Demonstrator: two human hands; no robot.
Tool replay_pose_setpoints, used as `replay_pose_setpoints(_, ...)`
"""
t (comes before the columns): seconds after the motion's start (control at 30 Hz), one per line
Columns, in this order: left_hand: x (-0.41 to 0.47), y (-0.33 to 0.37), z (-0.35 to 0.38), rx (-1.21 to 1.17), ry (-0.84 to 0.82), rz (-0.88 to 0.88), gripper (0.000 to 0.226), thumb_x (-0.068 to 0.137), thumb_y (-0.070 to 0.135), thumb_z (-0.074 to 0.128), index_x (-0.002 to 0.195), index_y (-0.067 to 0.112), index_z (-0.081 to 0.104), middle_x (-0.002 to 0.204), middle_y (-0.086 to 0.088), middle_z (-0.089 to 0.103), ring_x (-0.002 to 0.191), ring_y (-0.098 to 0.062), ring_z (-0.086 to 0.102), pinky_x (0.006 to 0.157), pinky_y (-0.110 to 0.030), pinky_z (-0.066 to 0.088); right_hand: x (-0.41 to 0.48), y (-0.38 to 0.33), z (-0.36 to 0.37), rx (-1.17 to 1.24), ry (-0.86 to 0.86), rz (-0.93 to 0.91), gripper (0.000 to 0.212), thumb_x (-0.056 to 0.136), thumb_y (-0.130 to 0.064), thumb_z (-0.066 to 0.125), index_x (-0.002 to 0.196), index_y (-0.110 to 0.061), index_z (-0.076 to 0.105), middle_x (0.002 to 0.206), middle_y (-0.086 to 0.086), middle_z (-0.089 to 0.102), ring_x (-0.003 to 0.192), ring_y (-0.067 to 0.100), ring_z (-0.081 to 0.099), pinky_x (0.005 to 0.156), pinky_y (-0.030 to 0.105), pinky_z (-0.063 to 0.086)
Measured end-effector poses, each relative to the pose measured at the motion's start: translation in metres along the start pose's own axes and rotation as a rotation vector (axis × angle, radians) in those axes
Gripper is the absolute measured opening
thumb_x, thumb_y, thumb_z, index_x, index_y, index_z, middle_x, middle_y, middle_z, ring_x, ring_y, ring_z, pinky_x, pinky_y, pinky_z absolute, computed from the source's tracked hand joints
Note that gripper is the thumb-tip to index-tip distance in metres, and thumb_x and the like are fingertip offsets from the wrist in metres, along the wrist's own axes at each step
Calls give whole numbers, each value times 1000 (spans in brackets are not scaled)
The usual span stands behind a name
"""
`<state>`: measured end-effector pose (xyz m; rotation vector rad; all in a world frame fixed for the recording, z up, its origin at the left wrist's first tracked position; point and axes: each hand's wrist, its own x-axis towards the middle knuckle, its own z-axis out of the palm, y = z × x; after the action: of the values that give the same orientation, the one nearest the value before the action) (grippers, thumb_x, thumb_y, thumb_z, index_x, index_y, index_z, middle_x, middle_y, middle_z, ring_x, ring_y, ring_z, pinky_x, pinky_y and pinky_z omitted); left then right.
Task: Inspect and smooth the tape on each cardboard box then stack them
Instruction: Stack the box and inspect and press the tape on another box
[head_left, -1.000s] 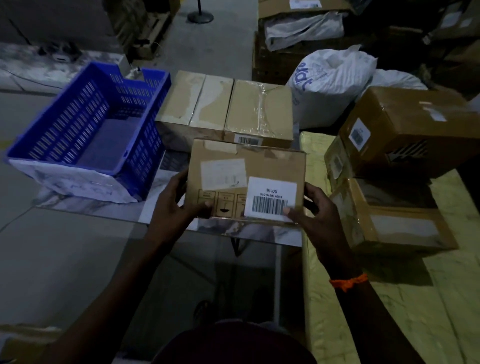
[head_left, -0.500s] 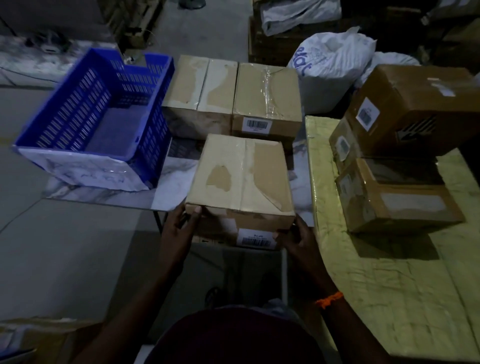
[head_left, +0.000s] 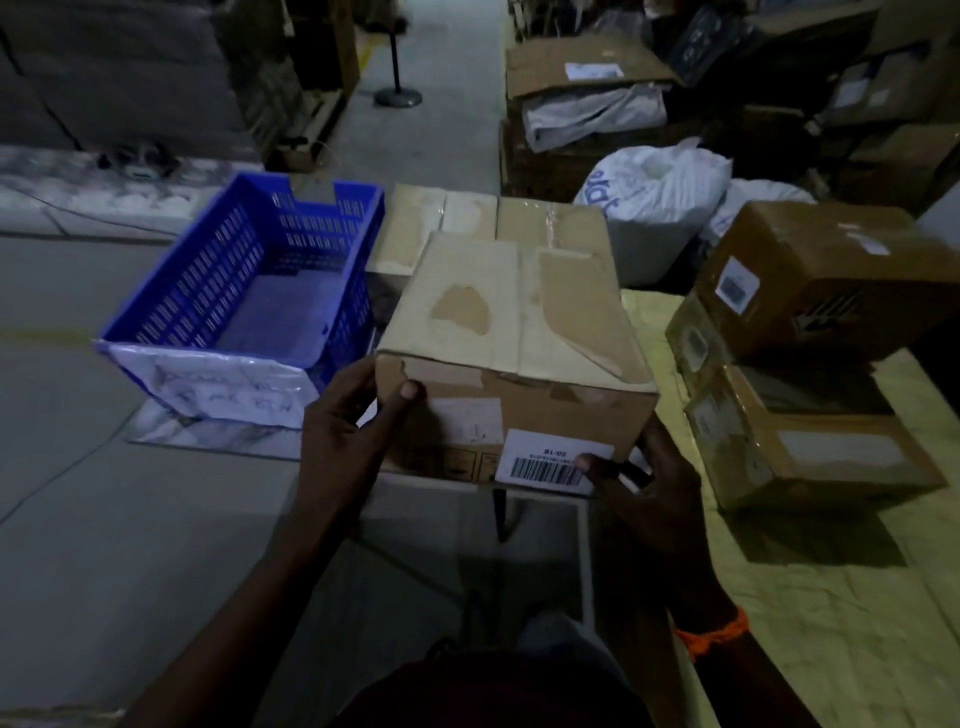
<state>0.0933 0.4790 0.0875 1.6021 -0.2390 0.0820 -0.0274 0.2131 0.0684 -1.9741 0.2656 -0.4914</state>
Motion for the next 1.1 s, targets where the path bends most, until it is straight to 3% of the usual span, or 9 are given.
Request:
replay_pose_setpoints(0.1, 29, 17, -6, -65, 32, -25, 55, 81, 58, 69, 116, 15, 68, 102, 3, 74, 91, -19, 69, 70, -24, 54, 27, -17, 3, -50, 53, -132, 60, 87, -25, 81, 140, -12, 58, 132, -6, 67, 121, -6, 60, 93, 19, 57)
replay_pose_setpoints(0.2, 61, 33, -2, -118, 49, -63, 49, 84, 64, 63, 112, 24, 69, 106, 3, 73, 96, -18, 69, 75, -29, 54, 64, -23, 14, -53, 72, -218, 56, 89, -12, 81, 139, -18, 57, 128, -12, 65, 119, -9, 60, 93, 20, 57)
replay_pose_setpoints(0.3, 109, 33, 0, -74, 63, -72, 37, 89, 50, 70, 117, 27, 72, 111, 7, 75, 101, -9, 71, 84, -33, 57, 111, -22, 29, -61, 49, -247, 60, 89, -10, 81, 143, -8, 55, 131, -2, 67, 118, -3, 64, 95, 24, 57)
replay_pose_setpoints(0.37, 147, 29, -1, -41, 48, -117, 41, 88, 45, 74, 122, 22, 73, 115, 4, 75, 107, -14, 70, 89, -38, 57, 148, -15, 40, -72, 28, -264, 69, 88, -8, 82, 149, -8, 51, 136, 1, 66, 122, 8, 65, 100, 29, 57)
replay_pose_setpoints(0.5, 215, 18, 3, -56, 63, -210, 30, 95, 21, 70, 123, 10, 70, 101, 1, 74, 81, -1, 72, 63, -17, 53, 222, 12, 71, -42, 1, -276, 76, 88, -14, 80, 155, -15, 44, 145, 5, 60, 133, 20, 59, 103, 50, 55)
replay_pose_setpoints(0.6, 263, 10, 10, -20, 76, -254, 26, 97, 17, 68, 121, 8, 70, 96, 1, 73, 69, 2, 70, 56, -15, 52, 273, 27, 97, -58, 16, -268, 80, 85, -10, 79, 156, -17, 43, 148, 5, 58, 133, 21, 59, 102, 50, 55)
replay_pose_setpoints(0.8, 336, -17, 9, 37, 74, -278, 35, 92, 30, 74, 126, 20, 71, 108, -7, 74, 89, -27, 65, 75, -43, 48, 346, 60, 133, -65, -6, -243, 84, 85, -6, 79, 158, -19, 40, 152, 5, 54, 136, 20, 57, 102, 48, 55)
replay_pose_setpoints(0.97, 358, -46, 10, 13, 75, -309, 33, 97, 18, 67, 130, 17, 66, 107, 7, 69, 88, -2, 67, 67, -17, 54, 360, 80, 156, -61, -44, -203, 86, 87, -4, 77, 160, -22, 36, 156, 2, 50, 137, 19, 54, 104, 47, 54)
replay_pose_setpoints(1.1, 367, -61, 4, 36, 100, -320, 41, 97, 20, 67, 138, 19, 62, 125, 0, 63, 102, -6, 57, 78, -29, 53, 360, 91, 171, -29, -58, -183, 85, 88, -8, 79, 160, -22, 36, 153, -1, 52, 127, 16, 60, 98, 48, 57)
